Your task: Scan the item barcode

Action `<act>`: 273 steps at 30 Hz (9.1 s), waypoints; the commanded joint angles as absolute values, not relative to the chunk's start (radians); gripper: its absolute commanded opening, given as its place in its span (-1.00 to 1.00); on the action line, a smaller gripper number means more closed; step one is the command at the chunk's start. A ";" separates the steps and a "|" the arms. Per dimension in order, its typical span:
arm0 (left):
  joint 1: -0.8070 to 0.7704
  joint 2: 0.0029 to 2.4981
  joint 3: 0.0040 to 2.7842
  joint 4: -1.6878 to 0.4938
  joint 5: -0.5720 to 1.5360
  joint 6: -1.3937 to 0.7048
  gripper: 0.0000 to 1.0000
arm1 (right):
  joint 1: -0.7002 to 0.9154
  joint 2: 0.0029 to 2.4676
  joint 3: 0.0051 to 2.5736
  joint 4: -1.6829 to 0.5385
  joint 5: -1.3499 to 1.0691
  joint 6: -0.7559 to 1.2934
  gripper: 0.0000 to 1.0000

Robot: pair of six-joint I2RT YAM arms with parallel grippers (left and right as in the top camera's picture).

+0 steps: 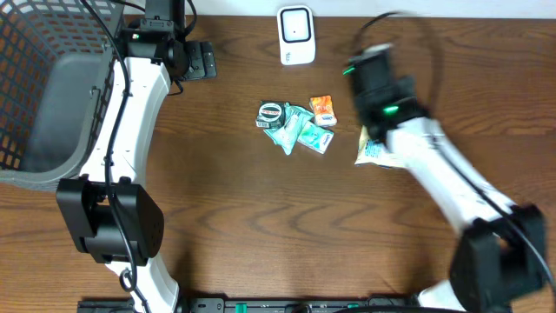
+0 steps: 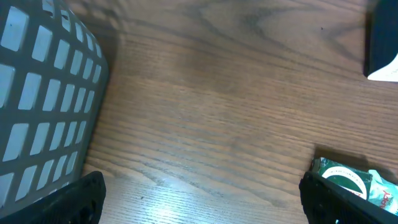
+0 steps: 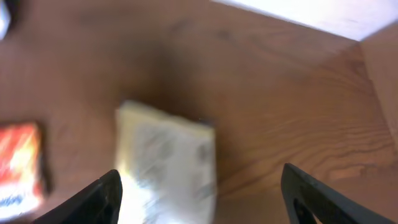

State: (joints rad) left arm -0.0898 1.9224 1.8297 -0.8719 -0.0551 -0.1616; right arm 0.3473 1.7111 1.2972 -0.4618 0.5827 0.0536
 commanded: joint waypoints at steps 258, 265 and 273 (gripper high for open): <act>-0.090 1.902 1.842 -0.875 -0.064 -0.178 0.95 | 0.341 2.270 1.528 -0.923 0.583 0.461 0.82; -0.090 1.902 1.842 -0.875 -0.064 -0.178 0.96 | 0.266 2.297 1.528 -0.852 0.352 0.361 -0.65; -0.090 1.902 1.842 -0.875 -0.065 -0.178 0.95 | 0.195 2.261 1.671 -0.994 0.125 0.357 -0.98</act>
State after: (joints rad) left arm -0.0898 1.9224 1.8294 -0.8715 -0.0551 -0.1616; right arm 0.2314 2.2021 1.6417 -0.9497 0.4202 0.3660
